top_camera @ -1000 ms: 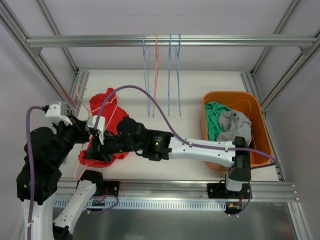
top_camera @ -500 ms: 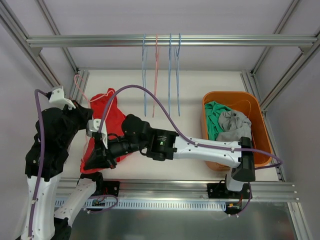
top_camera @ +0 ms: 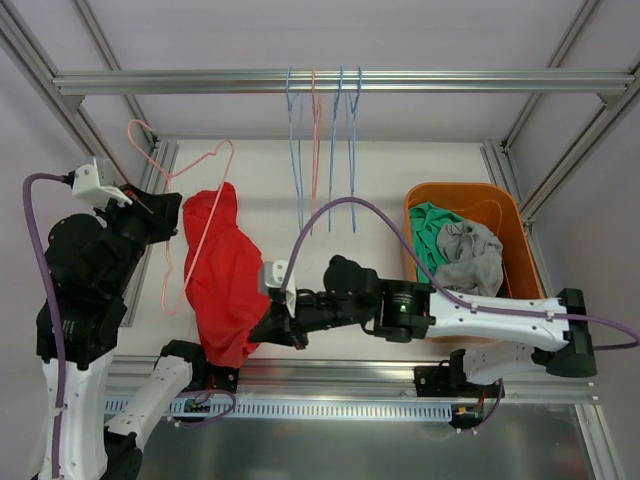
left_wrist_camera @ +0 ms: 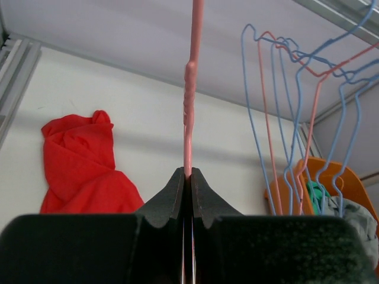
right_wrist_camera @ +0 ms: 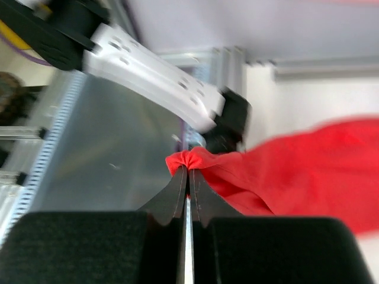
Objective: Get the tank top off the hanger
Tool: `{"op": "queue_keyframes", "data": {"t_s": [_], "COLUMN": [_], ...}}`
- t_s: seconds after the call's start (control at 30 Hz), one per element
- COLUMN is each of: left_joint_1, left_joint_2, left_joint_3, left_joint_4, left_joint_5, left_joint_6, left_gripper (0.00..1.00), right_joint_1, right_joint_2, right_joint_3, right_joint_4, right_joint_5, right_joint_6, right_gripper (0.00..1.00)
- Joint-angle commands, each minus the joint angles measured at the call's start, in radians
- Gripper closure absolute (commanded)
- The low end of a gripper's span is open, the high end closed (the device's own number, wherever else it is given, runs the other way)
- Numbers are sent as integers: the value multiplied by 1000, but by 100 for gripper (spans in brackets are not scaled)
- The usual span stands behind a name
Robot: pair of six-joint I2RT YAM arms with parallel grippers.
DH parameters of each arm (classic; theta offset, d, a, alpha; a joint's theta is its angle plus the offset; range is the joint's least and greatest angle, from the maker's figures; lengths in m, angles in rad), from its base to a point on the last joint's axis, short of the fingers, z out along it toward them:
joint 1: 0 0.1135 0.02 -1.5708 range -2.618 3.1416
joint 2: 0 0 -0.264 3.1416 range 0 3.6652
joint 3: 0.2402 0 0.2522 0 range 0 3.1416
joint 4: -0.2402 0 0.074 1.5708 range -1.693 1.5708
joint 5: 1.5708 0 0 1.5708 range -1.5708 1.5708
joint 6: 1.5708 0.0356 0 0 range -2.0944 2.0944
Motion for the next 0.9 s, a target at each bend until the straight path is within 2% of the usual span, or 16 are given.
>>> {"op": "queue_keyframes", "data": {"t_s": [0.0, 0.1, 0.3, 0.33, 0.43, 0.63, 0.77, 0.8, 0.87], "left_joint_1": [4, 4, 4, 4, 4, 4, 4, 4, 4], "left_joint_2": [-45, -91, -168, -172, -185, -177, -153, -137, -116], "left_joint_3": [38, 32, -35, -40, -46, -58, -60, -59, -45], "left_joint_4": [62, 51, 26, 22, 13, 8, 8, 6, 2], "left_joint_5": [126, 164, 138, 132, 126, 105, 134, 147, 184], "left_joint_6": [2, 38, 114, 125, 139, 141, 156, 159, 171], "left_gripper": [100, 100, 100, 100, 100, 100, 100, 100, 100], "right_joint_1": [3, 4, 4, 4, 4, 4, 4, 4, 4], "right_joint_2": [-200, -376, -690, -777, -882, -810, -663, -573, -496], "right_joint_3": [-101, -178, -238, -239, -192, -28, -28, -31, -67], "right_joint_4": [-31, -118, -285, -299, -370, -546, -549, -548, -519], "right_joint_5": [266, 402, 668, 685, 693, 639, 522, 500, 582], "right_joint_6": [-48, -62, -83, -86, -95, -103, -98, -94, -57], "right_gripper": [100, 100, 100, 100, 100, 100, 100, 100, 100]}}
